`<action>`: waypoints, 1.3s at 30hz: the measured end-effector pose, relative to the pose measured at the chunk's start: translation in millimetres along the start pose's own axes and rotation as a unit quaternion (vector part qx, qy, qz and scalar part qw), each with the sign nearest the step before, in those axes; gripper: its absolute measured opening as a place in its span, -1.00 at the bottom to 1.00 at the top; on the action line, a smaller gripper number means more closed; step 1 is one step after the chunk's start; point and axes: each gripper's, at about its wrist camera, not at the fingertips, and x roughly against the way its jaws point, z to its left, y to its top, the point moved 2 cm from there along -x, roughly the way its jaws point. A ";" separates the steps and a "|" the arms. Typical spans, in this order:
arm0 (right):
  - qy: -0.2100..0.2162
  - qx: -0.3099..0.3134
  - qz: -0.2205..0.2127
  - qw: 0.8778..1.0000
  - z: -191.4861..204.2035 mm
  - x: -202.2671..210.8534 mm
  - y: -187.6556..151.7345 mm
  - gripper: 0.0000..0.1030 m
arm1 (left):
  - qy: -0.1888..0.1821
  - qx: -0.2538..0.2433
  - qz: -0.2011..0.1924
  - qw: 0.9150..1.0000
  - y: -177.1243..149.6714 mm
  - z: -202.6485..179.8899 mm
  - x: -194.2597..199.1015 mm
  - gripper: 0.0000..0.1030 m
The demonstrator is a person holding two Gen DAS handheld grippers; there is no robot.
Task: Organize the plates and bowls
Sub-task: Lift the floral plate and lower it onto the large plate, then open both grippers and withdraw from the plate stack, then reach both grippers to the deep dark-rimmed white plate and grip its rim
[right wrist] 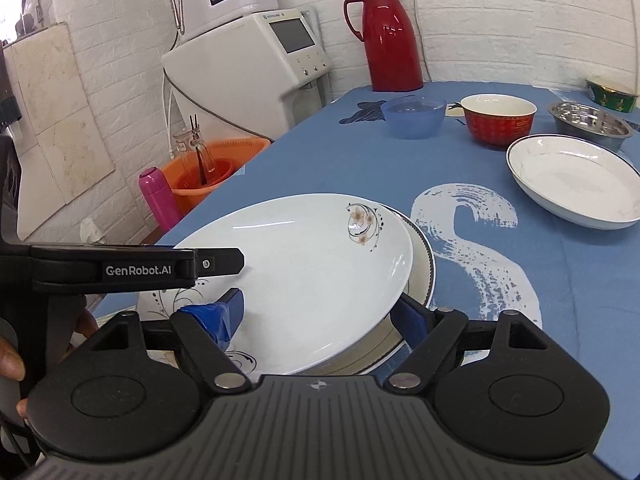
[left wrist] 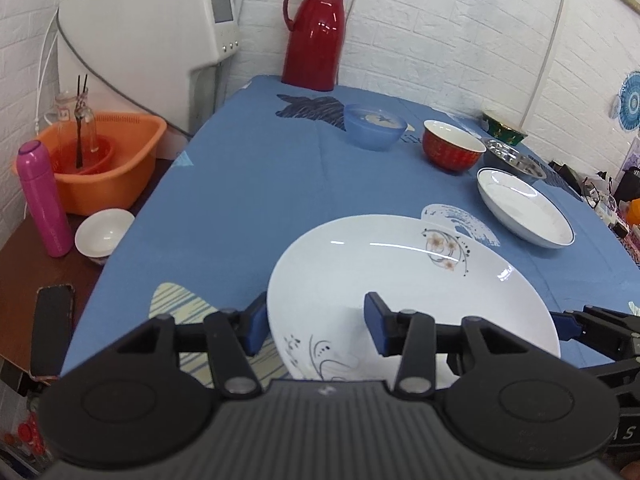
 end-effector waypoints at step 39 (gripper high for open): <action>-0.137 -0.161 -0.017 0.977 -161.5 58.4 25.2 0.35 | -0.093 -0.032 0.048 0.994 64.5 -99.5 -43.1 0.41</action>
